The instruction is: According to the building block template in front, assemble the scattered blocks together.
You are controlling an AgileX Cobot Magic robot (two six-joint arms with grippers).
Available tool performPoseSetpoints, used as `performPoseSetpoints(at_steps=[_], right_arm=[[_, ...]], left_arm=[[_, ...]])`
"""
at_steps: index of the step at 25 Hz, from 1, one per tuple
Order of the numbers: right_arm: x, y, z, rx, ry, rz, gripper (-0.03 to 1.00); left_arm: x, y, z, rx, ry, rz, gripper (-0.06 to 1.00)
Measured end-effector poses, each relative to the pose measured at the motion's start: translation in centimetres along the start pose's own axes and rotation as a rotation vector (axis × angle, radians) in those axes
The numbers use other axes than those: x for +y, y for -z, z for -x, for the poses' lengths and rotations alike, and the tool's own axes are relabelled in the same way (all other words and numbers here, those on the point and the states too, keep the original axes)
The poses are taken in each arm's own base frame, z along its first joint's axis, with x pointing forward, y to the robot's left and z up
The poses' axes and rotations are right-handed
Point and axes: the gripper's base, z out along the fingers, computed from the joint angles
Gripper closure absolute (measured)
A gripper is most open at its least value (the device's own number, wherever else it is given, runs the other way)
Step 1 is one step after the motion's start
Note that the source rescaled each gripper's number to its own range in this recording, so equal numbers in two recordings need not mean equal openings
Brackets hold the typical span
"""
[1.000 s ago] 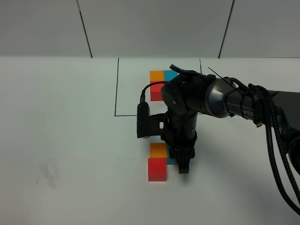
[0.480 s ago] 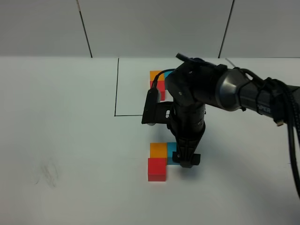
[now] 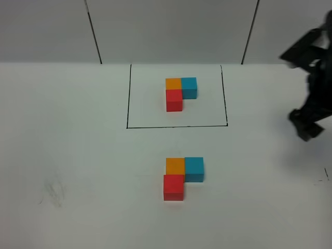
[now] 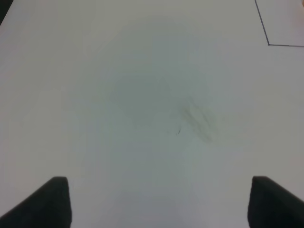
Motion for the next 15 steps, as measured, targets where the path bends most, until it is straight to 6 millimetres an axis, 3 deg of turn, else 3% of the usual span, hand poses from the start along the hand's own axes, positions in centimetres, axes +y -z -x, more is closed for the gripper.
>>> performPoseSetpoints(at_steps=[3,7,11,15], right_arm=[[-2.5,2.4,-5.6,-0.003,-0.14,-0.052,-0.03],[-2.5,6.1,-14.6,-0.054,-0.339,-0.139,-0.03],[0.7,9.0,-21.6,-0.135,-0.486,-0.252,-0.03],[4.9,11.2,-24.9,-0.327,-0.539,-0.314,-0.03]], left_arm=[[0.0,0.0,0.0,0.0,0.0,0.0,0.28],[0.0,0.0,0.0,0.0,0.0,0.0,0.28],[0.0,0.0,0.0,0.0,0.0,0.0,0.28],[0.0,0.0,0.0,0.0,0.0,0.0,0.28]])
